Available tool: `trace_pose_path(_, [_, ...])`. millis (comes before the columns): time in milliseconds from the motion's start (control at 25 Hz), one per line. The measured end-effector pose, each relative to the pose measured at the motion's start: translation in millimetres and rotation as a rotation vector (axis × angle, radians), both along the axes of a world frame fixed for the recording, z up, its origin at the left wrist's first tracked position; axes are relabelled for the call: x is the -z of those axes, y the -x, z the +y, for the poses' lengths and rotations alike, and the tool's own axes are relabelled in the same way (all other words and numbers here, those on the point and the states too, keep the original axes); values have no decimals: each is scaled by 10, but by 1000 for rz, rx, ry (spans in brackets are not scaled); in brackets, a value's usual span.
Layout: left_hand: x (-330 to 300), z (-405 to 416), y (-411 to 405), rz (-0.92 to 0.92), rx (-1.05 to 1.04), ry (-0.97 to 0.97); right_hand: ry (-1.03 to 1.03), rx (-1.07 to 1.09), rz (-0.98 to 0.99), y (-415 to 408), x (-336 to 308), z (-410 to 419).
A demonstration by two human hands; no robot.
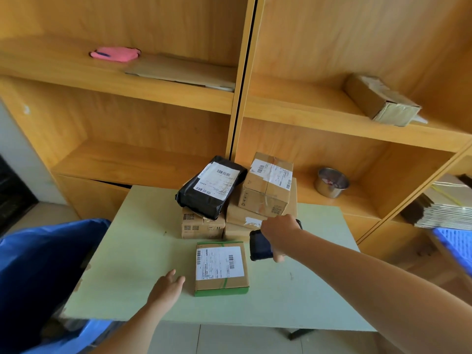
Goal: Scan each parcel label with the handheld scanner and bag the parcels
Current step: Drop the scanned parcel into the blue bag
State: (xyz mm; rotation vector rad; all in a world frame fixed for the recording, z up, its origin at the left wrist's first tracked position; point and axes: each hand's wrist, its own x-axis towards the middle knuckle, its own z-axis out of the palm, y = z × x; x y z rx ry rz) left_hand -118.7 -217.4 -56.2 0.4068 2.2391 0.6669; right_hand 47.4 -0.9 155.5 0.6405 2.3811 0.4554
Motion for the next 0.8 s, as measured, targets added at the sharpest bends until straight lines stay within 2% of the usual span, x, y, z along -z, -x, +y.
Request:
trace_pose_path(120, [-99,-9,-13,-10,-74,-42,176,193,223,30,186,99])
trace_pose_path(320, [-217,105,-26,-168,-295,-174,631,835,550,-75,917,200])
trace_pose_path(440, [-206,197,-60,-264,-362,-220,801,1158,753,-204,1390,129])
trace_pose_path(560, [-190,326,-94,-305,-312,-194,906,1286,886,-221,1716,29])
trace_pose_path(800, [-37,611,-294,-272,-269,-164,1104,1386,1064,-55,2007,-157])
